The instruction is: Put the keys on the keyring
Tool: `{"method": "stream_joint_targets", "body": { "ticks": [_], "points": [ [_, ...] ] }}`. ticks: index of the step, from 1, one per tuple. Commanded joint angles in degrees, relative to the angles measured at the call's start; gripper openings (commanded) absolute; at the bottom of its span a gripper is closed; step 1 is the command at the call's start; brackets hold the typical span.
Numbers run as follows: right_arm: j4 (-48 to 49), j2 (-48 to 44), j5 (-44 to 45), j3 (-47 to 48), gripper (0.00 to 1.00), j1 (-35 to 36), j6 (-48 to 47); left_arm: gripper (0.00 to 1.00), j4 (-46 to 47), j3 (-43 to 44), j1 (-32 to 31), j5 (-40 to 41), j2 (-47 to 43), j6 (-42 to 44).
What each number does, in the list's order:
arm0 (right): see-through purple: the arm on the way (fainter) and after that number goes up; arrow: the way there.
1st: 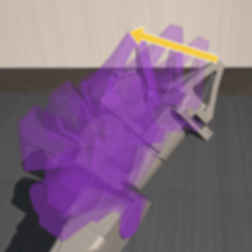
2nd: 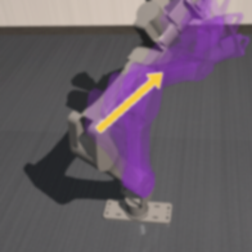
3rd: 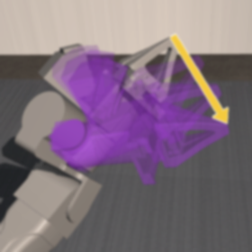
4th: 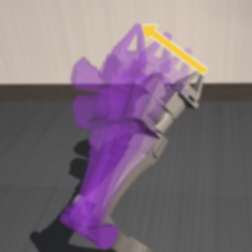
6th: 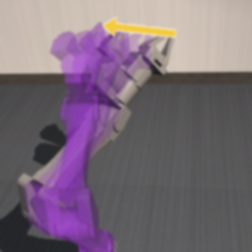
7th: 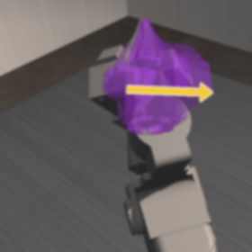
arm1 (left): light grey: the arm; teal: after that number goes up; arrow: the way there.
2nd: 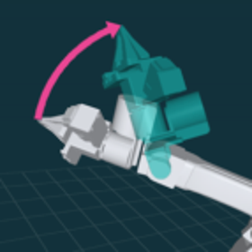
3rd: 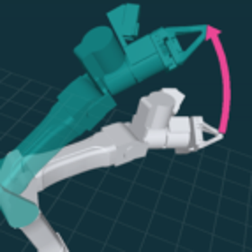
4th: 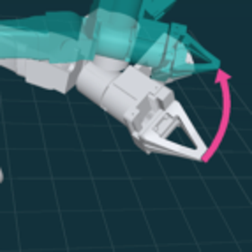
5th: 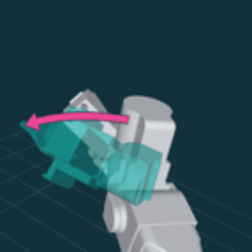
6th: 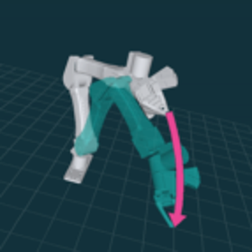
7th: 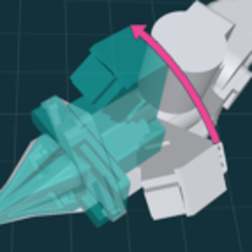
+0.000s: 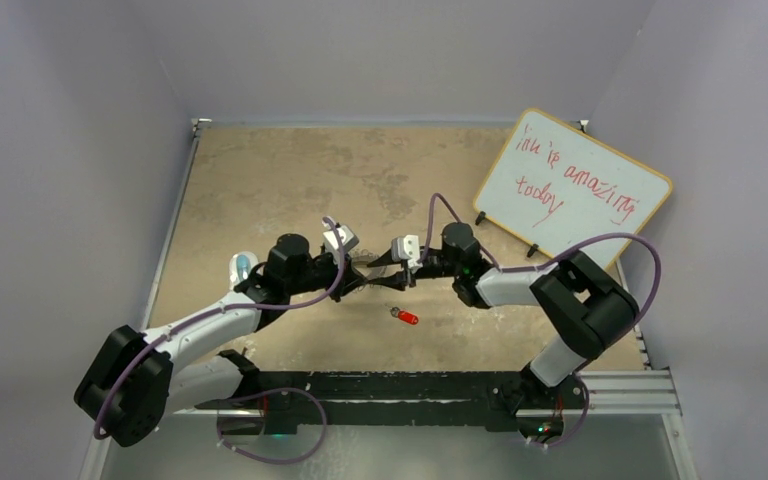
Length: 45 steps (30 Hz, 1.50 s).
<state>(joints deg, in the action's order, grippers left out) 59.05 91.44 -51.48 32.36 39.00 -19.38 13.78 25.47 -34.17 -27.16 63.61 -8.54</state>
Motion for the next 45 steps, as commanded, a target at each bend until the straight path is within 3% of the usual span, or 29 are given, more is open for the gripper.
{"method": "stream_joint_targets", "body": {
  "ticks": [1,18,21,23,24,25,31,35,41,45],
  "points": [
    [-2.2,2.2,0.1,3.6,0.39,0.3,-1.6,0.00,1.5,-0.3,-0.3,-1.5,-1.0,1.5],
    [-9.6,5.9,-4.7,7.4,0.29,0.4,-6.2,0.00,2.0,0.1,-0.4,-1.4,-0.2,1.1],
    [-9.6,6.0,-4.6,7.8,0.22,0.4,-6.0,0.00,2.1,0.1,-0.4,-1.3,-0.3,1.2],
    [-9.6,6.0,-4.6,8.1,0.12,0.4,-5.5,0.00,2.1,0.2,-0.4,-1.3,-0.4,1.2],
    [-9.5,6.0,-4.7,8.1,0.02,0.4,-5.2,0.00,2.1,0.1,-0.4,-1.3,-0.5,1.3],
    [-9.4,6.0,-4.7,8.3,0.00,0.4,-4.6,0.00,2.1,0.2,-0.3,-1.3,-0.6,1.5],
    [-7.2,4.9,-3.6,7.7,0.00,0.4,1.4,0.00,-0.2,1.3,-0.4,3.0,-3.2,4.1],
    [-5.3,3.2,-1.8,7.1,0.00,0.1,6.0,0.14,1.0,0.9,-0.4,10.2,-7.8,3.4],
    [-6.0,0.1,-0.8,6.5,0.00,-0.6,10.4,0.46,10.1,-5.6,-0.4,16.6,-17.6,0.4],
    [-7.6,-2.5,-0.7,5.8,0.00,-0.7,9.9,0.48,14.6,-9.5,-0.3,16.9,-21.6,-1.2]
  ]
}}
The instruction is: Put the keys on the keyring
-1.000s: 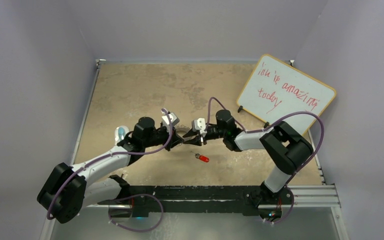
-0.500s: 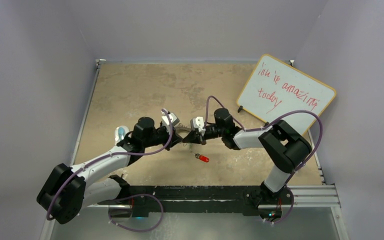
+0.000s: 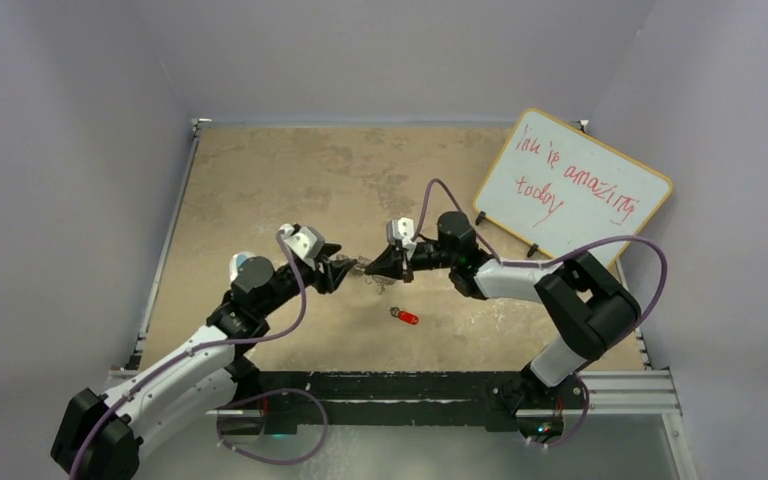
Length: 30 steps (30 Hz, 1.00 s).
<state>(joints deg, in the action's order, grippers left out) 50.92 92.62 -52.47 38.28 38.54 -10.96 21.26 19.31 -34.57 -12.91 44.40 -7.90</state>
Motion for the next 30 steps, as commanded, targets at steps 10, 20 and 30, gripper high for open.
{"method": "stream_joint_targets", "body": {
  "ticks": [10,20,30],
  "points": [
    [0.9,-11.5,-0.3,-7.2,0.00,-0.4,-10.1,0.39,27.5,-14.9,0.0,-7.3,-3.9,-5.9],
    [13.8,-14.7,-2.2,-14.5,0.00,-0.4,-16.2,0.29,35.3,-19.2,-2.0,-15.8,-2.4,2.6],
    [16.7,-16.7,-2.6,-16.7,0.00,-0.4,-20.2,0.27,34.4,-18.9,-6.2,-16.2,-2.1,12.5]
  ]
}}
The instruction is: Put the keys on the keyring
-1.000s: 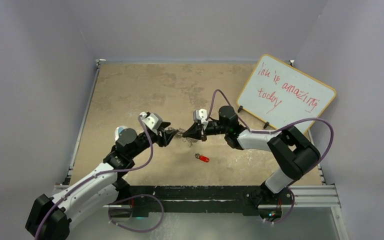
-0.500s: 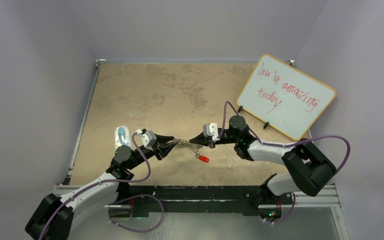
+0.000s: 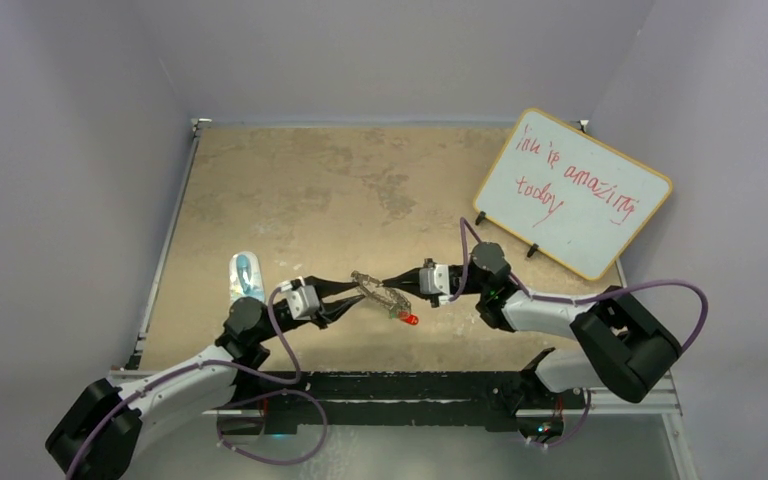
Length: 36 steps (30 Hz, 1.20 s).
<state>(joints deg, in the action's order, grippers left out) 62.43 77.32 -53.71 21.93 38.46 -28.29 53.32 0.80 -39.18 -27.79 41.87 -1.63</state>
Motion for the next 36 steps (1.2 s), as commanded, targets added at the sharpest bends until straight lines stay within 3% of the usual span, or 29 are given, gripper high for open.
{"method": "stream_joint_targets", "body": {
  "ticks": [1,9,15,24,32,36],
  "points": [
    [5.2,-1.5,-1.1,-0.2,0.00,-0.3,-2.8,0.27,1.8,-0.1,-2.1,-1.2,0.6,7.1],
    [1.0,-1.3,3.9,2.4,0.00,-0.3,7.0,0.27,-5.0,4.0,-3.5,3.9,1.5,9.9],
    [-1.0,0.8,7.8,5.3,0.00,-0.3,21.7,0.27,-4.2,5.8,-3.8,7.8,4.2,6.9],
    [16.5,6.3,9.4,1.7,0.00,-0.3,42.5,0.28,3.3,5.4,-4.4,11.3,9.2,-0.4],
    [21.1,8.0,8.9,1.0,0.00,-0.3,44.6,0.27,0.2,5.7,-4.4,14.2,7.4,-2.9],
    [21.1,7.5,7.7,0.7,0.00,-0.3,40.3,0.28,-3.3,6.0,-4.4,17.8,4.5,-5.4]
  ]
}}
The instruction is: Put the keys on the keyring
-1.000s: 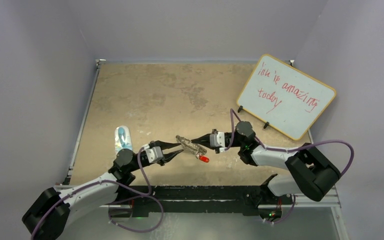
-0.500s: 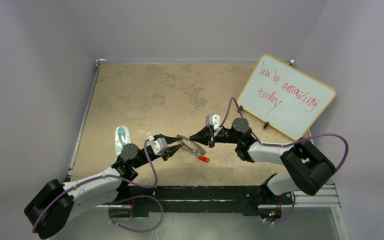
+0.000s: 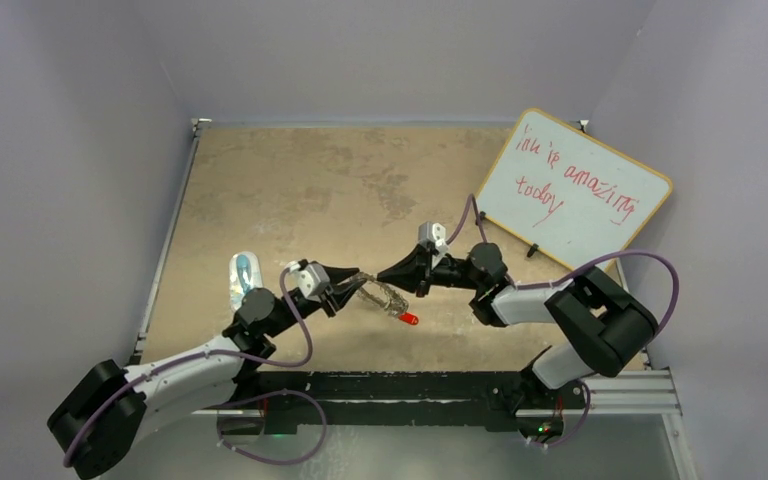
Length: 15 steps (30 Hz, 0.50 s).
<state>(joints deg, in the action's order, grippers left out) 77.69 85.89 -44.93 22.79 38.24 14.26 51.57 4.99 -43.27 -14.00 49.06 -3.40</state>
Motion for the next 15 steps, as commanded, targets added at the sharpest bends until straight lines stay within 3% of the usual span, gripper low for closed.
{"method": "stream_joint_targets", "body": {
  "ticks": [1,9,15],
  "points": [
    [5.9,-1.3,-1.6,-0.5,0.00,-0.1,-4.4,0.29,-2.5,2.0,-0.4,4.8,-3.2,-4.5],
    [3.4,-5.9,-2.8,-5.5,0.00,-0.1,-30.4,0.32,-10.2,5.4,-0.3,6.7,-5.2,-8.5],
    [7.1,-4.9,-5.2,-7.8,0.00,-0.1,-41.8,0.35,-13.8,7.0,-0.3,8.8,-5.8,-14.1]
  ]
}}
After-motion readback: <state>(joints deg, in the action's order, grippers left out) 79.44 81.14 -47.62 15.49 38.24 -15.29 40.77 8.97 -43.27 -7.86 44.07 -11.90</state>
